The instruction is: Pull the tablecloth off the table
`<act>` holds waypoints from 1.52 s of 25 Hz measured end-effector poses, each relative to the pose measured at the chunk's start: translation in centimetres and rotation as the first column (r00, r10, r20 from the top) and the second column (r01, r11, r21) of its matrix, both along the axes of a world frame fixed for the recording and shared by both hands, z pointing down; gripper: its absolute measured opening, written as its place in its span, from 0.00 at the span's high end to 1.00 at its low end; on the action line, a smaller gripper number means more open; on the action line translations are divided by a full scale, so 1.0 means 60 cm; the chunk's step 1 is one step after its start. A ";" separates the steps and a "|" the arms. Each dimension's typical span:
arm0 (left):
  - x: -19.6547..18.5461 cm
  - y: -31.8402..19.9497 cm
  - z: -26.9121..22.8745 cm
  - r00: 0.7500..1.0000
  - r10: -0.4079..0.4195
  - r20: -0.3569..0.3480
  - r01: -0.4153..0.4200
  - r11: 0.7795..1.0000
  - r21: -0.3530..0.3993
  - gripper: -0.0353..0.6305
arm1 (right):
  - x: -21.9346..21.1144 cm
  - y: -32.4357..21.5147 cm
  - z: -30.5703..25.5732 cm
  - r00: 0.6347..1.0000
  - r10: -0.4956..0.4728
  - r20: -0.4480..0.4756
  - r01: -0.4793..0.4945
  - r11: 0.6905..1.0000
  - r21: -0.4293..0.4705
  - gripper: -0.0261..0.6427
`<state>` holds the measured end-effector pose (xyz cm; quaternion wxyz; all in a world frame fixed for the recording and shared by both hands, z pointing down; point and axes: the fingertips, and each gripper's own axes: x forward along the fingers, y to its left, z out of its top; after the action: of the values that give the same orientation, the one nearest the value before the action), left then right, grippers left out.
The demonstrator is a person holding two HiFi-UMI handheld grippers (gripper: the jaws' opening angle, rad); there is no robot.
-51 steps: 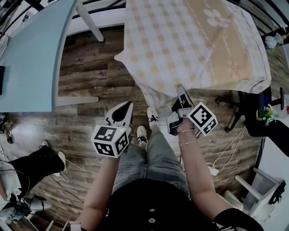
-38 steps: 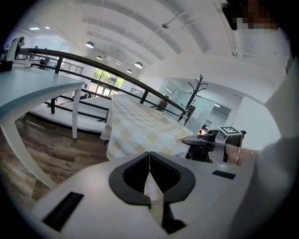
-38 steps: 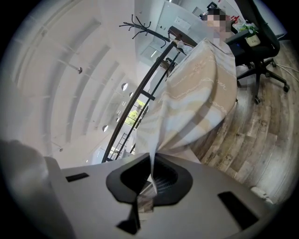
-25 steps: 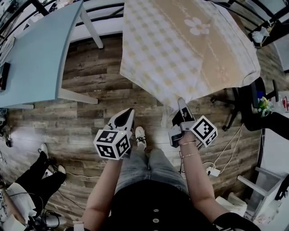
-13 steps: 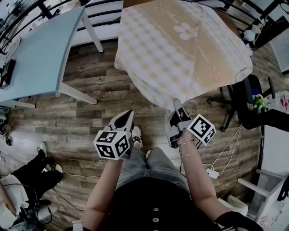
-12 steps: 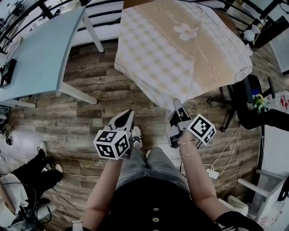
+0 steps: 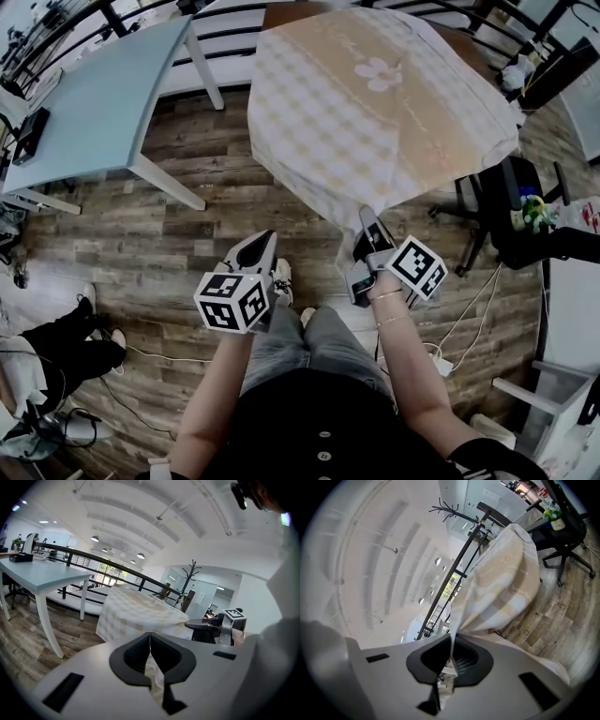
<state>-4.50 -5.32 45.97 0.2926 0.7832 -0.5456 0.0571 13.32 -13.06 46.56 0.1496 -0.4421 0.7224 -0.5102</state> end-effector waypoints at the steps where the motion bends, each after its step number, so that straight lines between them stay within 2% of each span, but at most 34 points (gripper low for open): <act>1: 0.003 0.007 -0.003 1.000 -0.001 -0.009 0.001 1.000 0.003 0.92 | 0.000 0.007 -0.002 1.000 -0.006 -0.001 0.006 1.000 0.004 0.92; 4: 0.002 0.030 -0.008 0.999 -0.021 -0.032 0.021 1.000 0.008 0.92 | -0.002 0.029 -0.005 1.000 -0.023 -0.003 0.023 1.000 0.009 0.92; 17: 0.002 0.076 -0.041 0.999 -0.046 -0.023 0.046 0.998 0.035 0.92 | 0.003 0.096 -0.029 0.999 -0.031 0.006 0.031 0.999 0.025 0.92; 28: 0.020 0.129 -0.062 0.999 0.029 -0.025 -0.028 0.998 0.059 0.92 | 0.006 0.175 -0.040 1.000 -0.015 -0.005 0.015 0.998 0.054 0.92; 33: -0.016 0.153 -0.058 0.998 0.050 -0.042 -0.048 0.998 0.049 0.92 | -0.035 0.202 -0.043 1.000 0.004 -0.025 -0.002 0.999 0.052 0.92; 38: -0.032 0.179 -0.060 0.998 0.049 -0.043 -0.047 0.998 0.052 0.92 | -0.035 0.232 -0.048 0.999 0.018 -0.027 -0.016 0.998 0.055 0.92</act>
<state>-6.43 5.39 42.37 0.2832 0.8043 -0.5214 0.0328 11.23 0.83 43.68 0.1557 -0.4510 0.7343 -0.4829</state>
